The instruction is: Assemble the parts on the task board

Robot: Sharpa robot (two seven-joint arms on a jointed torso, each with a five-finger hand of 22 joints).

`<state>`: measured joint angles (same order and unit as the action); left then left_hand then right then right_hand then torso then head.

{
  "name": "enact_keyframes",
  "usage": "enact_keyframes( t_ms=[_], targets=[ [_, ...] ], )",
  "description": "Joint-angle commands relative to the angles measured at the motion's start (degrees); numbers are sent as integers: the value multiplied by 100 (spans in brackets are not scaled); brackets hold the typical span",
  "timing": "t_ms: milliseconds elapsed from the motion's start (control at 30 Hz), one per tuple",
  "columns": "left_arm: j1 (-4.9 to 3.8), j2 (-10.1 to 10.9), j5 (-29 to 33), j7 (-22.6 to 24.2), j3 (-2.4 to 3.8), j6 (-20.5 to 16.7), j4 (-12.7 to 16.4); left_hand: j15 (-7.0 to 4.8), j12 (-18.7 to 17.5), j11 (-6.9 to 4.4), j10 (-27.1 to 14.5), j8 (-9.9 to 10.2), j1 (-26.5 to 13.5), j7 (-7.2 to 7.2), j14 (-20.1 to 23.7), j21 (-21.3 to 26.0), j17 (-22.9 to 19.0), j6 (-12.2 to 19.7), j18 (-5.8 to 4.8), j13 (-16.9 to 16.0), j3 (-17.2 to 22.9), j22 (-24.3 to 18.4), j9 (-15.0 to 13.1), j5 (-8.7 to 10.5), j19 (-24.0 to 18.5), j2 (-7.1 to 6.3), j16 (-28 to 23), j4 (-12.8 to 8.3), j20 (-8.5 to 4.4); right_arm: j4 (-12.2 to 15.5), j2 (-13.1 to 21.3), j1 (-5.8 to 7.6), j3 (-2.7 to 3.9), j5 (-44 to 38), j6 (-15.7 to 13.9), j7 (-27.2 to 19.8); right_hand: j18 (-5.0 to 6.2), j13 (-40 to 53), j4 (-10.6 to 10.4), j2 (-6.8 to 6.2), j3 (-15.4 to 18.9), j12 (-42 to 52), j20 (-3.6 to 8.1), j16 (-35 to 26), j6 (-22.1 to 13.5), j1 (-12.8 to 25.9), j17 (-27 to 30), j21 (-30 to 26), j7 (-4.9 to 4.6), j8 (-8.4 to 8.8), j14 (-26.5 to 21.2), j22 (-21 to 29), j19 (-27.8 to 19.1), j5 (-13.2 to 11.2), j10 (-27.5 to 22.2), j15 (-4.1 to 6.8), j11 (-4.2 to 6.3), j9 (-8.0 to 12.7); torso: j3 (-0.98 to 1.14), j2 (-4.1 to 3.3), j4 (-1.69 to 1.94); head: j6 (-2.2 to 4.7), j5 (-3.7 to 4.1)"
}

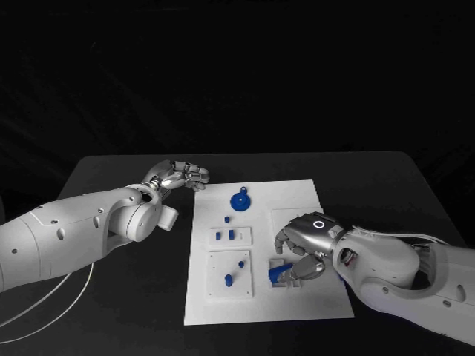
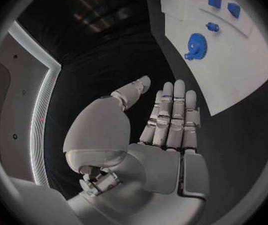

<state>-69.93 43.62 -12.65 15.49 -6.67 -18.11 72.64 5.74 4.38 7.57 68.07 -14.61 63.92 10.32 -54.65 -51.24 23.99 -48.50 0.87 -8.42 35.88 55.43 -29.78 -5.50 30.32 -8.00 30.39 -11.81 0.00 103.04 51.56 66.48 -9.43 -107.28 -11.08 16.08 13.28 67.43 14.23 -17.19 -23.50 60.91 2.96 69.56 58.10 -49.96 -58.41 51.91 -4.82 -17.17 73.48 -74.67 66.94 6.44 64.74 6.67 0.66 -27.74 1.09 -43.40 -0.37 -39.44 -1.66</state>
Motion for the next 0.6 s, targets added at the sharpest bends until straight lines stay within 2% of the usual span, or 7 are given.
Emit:
enact_keyframes(
  t_ms=[33, 200, 367, 433, 533, 567, 600],
  targets=[
    [-3, -3, 13, 40, 3, 17, 11, 11, -21, -16, -40, -40, -48, -8, -38, 30, 9, 51, 113, 8, 0, 8, 9, 9, -14, 9, -35, 49, 14, -49, -77, -5, -90, -539, 194, -87, 172, -10, 12, 14, -42, 40, -44, 23, 160, -63, -12, 10, -22, -51, 17, -22, 23, 35, 34, 52, 58, -11, 2, -4, 6, -5, 6],
    [-3, 1, 13, 35, 3, 19, 11, 11, -21, -16, -40, -40, -49, -8, -39, 30, 11, 51, 113, 9, 0, 8, 9, 9, -14, 9, -37, 50, 14, -116, -173, -19, -197, -756, 267, 9, 172, -22, -2, 17, -67, 55, -46, 42, 249, -73, -16, 34, 8, -85, 56, -40, 59, 70, 94, 73, 87, -13, 3, -5, 9, -13, 6],
    [-3, 3, 13, 26, 2, 26, 11, 11, -21, -16, -40, -41, -50, -7, -39, 31, 14, 51, 113, 9, -1, 9, 10, 9, -14, 8, -39, 52, 14, -117, -181, -23, -215, -793, 395, 22, 172, -41, -57, 20, -126, 56, -53, 50, 312, -83, -13, 55, 26, -96, 92, -62, 90, 318, 149, 85, 105, 3, 1, -2, 4, -31, 1],
    [-3, 3, 13, 17, 2, 26, 11, 11, -20, -16, -40, -41, -50, -7, -39, 31, 15, 51, 113, 9, -1, 9, 10, 9, -14, 8, -39, 53, 14, -117, -184, -23, -219, -788, 435, 17, 172, -46, -89, 22, -132, 61, -59, 54, 349, -65, -13, 65, 36, -106, 106, -73, 101, 481, 178, 88, 112, 9, 0, 0, 1, -38, -1],
    [-3, 3, 13, 15, 1, 23, 11, 11, -20, -16, -40, -41, -50, -8, -39, 32, 16, 51, 113, 9, -1, 10, 10, 9, -15, 8, -40, 54, 14, -120, -188, -24, -222, -788, 460, 26, 172, -54, -165, 31, -168, 67, -72, 62, 402, -60, -10, 88, 47, -117, 130, -95, 120, 955, 227, 90, 125, 24, -1, 0, 2, -39, 0],
    [-3, 2, 13, 15, 1, 21, 9, 11, -20, -16, -40, -41, -51, -8, -39, 32, 17, 51, 113, 9, -1, 10, 10, 9, -15, 7, -41, 54, 14, -120, -190, -25, -222, -803, 456, 53, 172, -59, -210, 38, -174, 68, -78, 68, 429, -65, -9, 106, 51, -123, 145, -107, 134, 1238, 253, 90, 131, 32, -1, -1, 1, -37, 0],
    [-3, 2, 13, 13, 1, 20, 8, 11, -20, -16, -40, -41, -51, -8, -39, 32, 17, 51, 113, 10, -1, 10, 10, 9, -15, 7, -41, 54, 14, -120, -192, -25, -222, -823, 458, 66, 172, -61, -230, 41, -173, 68, -81, 71, 440, -69, -9, 113, 57, -126, 152, -111, 140, 1337, 264, 90, 131, 36, 0, -1, 2, -37, 0]
  ],
)
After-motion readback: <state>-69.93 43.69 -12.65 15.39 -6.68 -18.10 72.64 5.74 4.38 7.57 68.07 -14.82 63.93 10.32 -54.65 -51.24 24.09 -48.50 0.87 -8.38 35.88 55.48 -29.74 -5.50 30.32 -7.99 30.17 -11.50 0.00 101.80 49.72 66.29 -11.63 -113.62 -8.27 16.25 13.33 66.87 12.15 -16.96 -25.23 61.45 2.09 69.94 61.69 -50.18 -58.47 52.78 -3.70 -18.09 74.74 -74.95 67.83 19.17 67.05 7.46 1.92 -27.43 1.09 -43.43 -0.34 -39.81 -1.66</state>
